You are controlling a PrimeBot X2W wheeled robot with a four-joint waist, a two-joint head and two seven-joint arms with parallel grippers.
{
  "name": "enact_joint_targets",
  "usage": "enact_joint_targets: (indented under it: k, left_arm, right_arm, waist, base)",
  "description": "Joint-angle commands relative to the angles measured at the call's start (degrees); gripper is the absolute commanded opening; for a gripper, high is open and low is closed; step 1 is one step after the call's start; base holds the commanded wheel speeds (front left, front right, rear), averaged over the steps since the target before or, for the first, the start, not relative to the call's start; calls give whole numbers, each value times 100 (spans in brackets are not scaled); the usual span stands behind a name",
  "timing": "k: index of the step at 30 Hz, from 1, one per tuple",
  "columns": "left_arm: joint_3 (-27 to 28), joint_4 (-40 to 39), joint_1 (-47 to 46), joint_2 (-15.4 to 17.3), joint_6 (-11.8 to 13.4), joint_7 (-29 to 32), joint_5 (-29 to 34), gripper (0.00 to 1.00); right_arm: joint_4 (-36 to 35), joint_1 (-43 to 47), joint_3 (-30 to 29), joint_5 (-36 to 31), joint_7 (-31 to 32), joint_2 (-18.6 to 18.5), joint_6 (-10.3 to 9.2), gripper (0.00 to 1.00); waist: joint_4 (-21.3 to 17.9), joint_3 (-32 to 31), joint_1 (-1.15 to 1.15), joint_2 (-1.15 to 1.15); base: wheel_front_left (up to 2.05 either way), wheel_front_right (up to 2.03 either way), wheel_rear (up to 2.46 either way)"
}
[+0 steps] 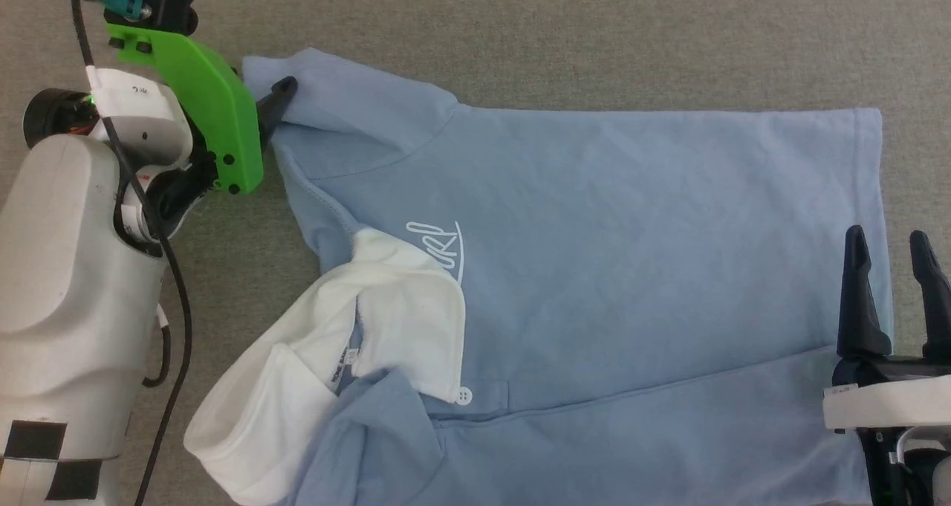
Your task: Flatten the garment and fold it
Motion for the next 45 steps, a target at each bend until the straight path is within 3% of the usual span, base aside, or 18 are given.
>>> enact_joint_targets:
  k: [1,2,3,14,20,22,29,32,43,44,45]
  left_arm:
    - [16,49,-82,20,36,-3,-24,100]
    - [-3,72,-69,16,24,27,-46,31]
    - [-32,87,-48,18,-2,63,-77,0]
    - [-122,145,131,-7,-144,-332,-214,0]
    - [-173,131,179,35,-183,-470,-249,0]
    - [-190,115,169,44,-191,-485,-263,0]
    - [-243,24,95,57,-204,-498,-289,0]
    - [-280,2,41,35,-208,-499,-294,0]
    - [-325,-9,-59,63,-192,-466,-315,0]
    - [-326,-15,-65,70,-182,-455,-317,0]
    - [-327,-20,-68,75,-175,-446,-317,0]
  right_arm:
    - [17,-117,-4,21,-32,-2,-8,100]
    - [24,-125,-9,22,-36,-2,-8,100]
    - [32,-136,-15,22,-38,-2,-8,100]
    - [-440,-681,-14,-439,518,-99,-8,100]
    - [-496,-1556,-223,50,1964,-639,-8,100]
    - [-354,-1861,-222,178,2605,-957,-8,100]
    - [530,-2540,-296,438,4251,-1296,-8,100]
    - [886,-2620,-382,438,4516,-1173,-8,100]
    - [1624,-2833,-452,330,4336,-971,-8,100]
    - [1696,-2859,-461,322,4354,-967,-8,96]
    - [1748,-2881,-471,311,4373,-967,-8,56]
  waist:
    - [-92,116,0,0]
    - [-97,126,0,0]
    - [-99,136,0,0]
    - [-19,-145,0,0]
    - [-14,-224,0,0]
    - [7,-207,0,0]
    - [108,-24,0,0]
    - [179,56,0,0]
    - [279,225,0,0]
    - [279,237,0,0]
    - [278,247,0,0]
  base:
    - [0,0,0]
    - [0,0,0]
    - [0,0,0]
    - [0,0,0]
    - [0,0,0]
    - [0,0,0]
    - [0,0,0]
    - [0,0,0]
    - [0,0,0]
    - [0,0,0]
    - [0,0,0]
